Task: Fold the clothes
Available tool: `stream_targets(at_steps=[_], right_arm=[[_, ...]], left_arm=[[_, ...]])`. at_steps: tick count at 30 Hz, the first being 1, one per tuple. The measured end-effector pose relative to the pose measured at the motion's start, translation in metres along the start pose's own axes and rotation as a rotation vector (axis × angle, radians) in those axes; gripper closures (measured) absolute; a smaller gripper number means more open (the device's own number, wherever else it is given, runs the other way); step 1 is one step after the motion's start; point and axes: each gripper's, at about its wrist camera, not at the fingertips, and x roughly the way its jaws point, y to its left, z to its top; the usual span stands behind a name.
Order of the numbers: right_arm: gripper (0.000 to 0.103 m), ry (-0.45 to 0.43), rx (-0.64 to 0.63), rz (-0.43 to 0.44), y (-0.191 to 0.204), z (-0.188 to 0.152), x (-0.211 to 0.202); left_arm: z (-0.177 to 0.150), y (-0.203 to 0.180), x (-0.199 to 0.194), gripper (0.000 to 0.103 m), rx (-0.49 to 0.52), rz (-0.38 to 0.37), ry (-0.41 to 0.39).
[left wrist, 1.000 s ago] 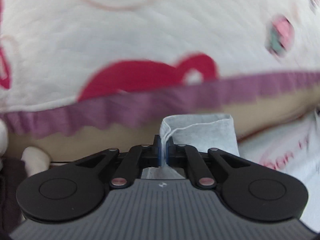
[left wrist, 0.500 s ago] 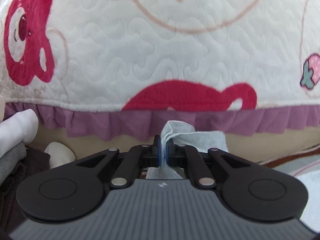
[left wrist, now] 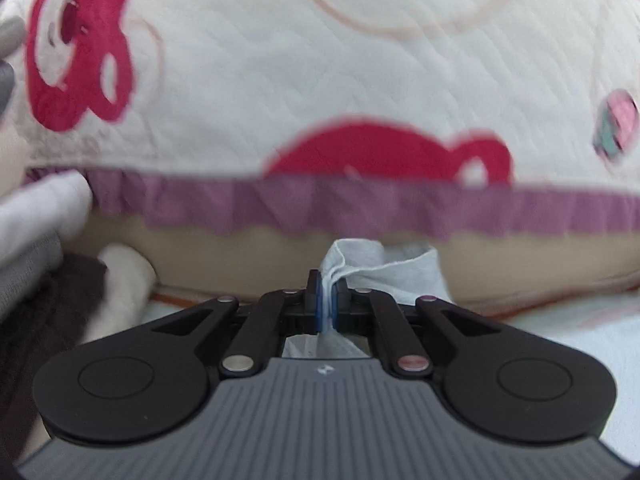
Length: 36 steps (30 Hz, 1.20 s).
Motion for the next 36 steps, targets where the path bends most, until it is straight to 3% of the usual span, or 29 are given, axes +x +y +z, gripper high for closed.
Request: stream_targets(at_steps=[4, 8, 10, 13, 15, 19, 22, 25, 28, 31, 34, 36], right_arm=[[0.097, -0.062, -0.014, 0.001, -0.004, 0.006, -0.014], [0.094, -0.031, -0.038, -0.032, 0.0, 0.011, 0.002], [0.054, 0.072, -0.025, -0.073, -0.003, 0.01, 0.021], [0.047, 0.17, -0.017, -0.108, -0.013, 0.004, 0.031], [0.04, 0.189, 0.001, -0.109, -0.027, 0.0, 0.024], [0.039, 0.216, 0.065, -0.065, -0.047, -0.006, 0.01], [0.039, 0.229, 0.099, -0.06, -0.054, -0.011, 0.005], [0.039, 0.233, 0.176, -0.024, -0.042, -0.026, 0.0], [0.038, 0.26, 0.217, 0.039, -0.036, -0.029, -0.01], [0.038, 0.304, 0.195, 0.062, -0.027, -0.036, -0.006], [0.033, 0.298, 0.162, 0.049, -0.018, -0.042, -0.002], [0.03, 0.291, 0.132, 0.043, -0.013, -0.045, -0.001]], left_arm=[[0.016, -0.006, 0.012, 0.099, 0.01, 0.039, -0.055], [0.009, -0.031, 0.045, 0.098, 0.141, 0.096, -0.02], [0.002, -0.037, 0.065, 0.093, 0.159, 0.108, 0.105], [-0.007, -0.021, 0.058, 0.091, 0.021, 0.039, 0.186], [-0.014, -0.013, 0.045, 0.078, 0.004, 0.02, 0.212], [-0.029, 0.001, 0.019, 0.073, 0.042, 0.005, 0.254], [-0.039, 0.016, 0.006, 0.062, 0.04, 0.024, 0.286], [-0.049, 0.036, -0.001, 0.06, 0.004, 0.033, 0.316], [-0.054, 0.046, 0.001, 0.05, 0.044, 0.01, 0.337], [-0.057, 0.049, 0.013, 0.043, 0.105, -0.021, 0.41], [-0.057, 0.058, 0.019, 0.032, 0.038, -0.031, 0.437], [-0.055, 0.063, 0.022, 0.037, 0.001, -0.051, 0.439]])
